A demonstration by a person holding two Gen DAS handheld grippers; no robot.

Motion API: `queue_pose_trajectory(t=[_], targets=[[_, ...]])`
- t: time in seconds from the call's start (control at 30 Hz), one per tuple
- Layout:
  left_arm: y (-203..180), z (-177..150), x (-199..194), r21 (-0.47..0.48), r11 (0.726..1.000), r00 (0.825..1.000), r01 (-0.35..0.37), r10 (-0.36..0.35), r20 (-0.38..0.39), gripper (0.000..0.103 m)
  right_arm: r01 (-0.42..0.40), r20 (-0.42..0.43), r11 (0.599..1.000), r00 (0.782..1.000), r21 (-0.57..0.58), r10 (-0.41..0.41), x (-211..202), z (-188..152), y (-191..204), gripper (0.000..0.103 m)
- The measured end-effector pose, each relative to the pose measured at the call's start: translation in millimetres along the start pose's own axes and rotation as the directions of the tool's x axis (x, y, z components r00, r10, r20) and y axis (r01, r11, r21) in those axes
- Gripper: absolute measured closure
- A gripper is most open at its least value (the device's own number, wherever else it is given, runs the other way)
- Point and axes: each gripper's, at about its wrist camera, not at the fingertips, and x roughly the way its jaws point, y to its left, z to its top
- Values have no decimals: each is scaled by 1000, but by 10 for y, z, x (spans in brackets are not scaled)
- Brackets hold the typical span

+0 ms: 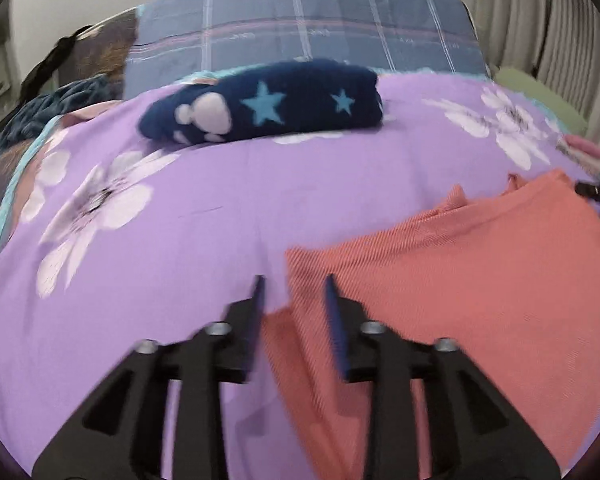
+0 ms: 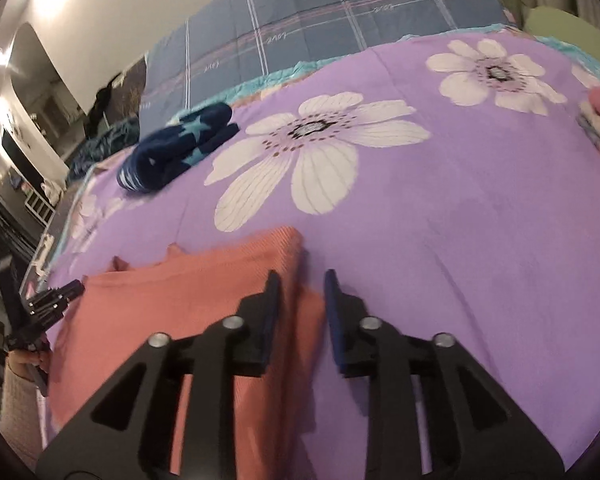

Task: Fold small clothes

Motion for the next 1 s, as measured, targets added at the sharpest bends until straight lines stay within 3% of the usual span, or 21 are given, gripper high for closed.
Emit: queue_pose_trajectory(t=[0.1, 0.2, 0.33, 0.4, 0.43, 0.47, 0.5, 0.6, 0.67, 0.73, 0.77, 0.83, 0.9, 1.0], targets=[[49, -180, -380, -39, 997, 997, 63, -62, 35, 67, -18, -5, 999, 1000, -31, 18, -344, -229, -8, 76], [24, -558, -816, -49, 989, 990, 140, -139, 31, 67, -45, -29, 997, 999, -70, 43, -641, -564, 48, 76], [-50, -1015, -1077, -90, 966, 969, 243, -245, -15, 67, -70, -62, 993, 996, -98, 65, -841, -930, 110, 76], [-96, -1198, -1071, -113, 960, 963, 254, -263, -64, 67, -76, -79, 991, 995, -108, 67, -873, -1053, 140, 76], [-145, -1285, -1030, -108, 967, 966, 230, -240, -94, 68, -83, -87, 991, 994, -104, 74, -886, -1110, 145, 76], [-172, -1337, -983, -96, 975, 970, 201, -212, -121, 80, -92, -93, 991, 992, -97, 83, -891, -1151, 141, 76], [-210, -1390, -956, -67, 985, 977, 160, -167, -133, 82, -93, -99, 992, 991, -89, 85, -893, -1193, 130, 76], [-265, -1419, -1006, -29, 995, 987, 98, -101, -125, 83, -86, -99, 993, 992, -78, 78, -935, -1270, 77, 75], [-366, -1360, -1050, 21, 1000, 991, 13, -10, -133, 83, -90, -88, 994, 993, -58, 85, -985, -1263, 9, 75], [-576, -1226, -1146, 110, 990, 991, -92, 102, -91, 84, -80, -66, 996, 995, -45, 77, -1045, -1209, -69, 74], [-725, -1161, -1213, 148, 984, 992, -100, 109, -56, 84, -75, -59, 996, 996, -38, 72, -1059, -1168, -111, 74], [-1107, -980, -1348, 199, 980, 1000, -16, 15, 10, 84, -60, -60, 998, 996, -18, 59, -1028, -1042, -189, 74], [-1544, -882, -1373, 266, 962, 997, 65, -76, 30, 84, -53, -73, 999, 996, 6, 54, -932, -863, -272, 82], [-2480, -854, -1220, 442, 874, 974, 200, -227, 8, 76, -88, -103, 995, 990, 49, 93, -754, -623, -372, 83]])
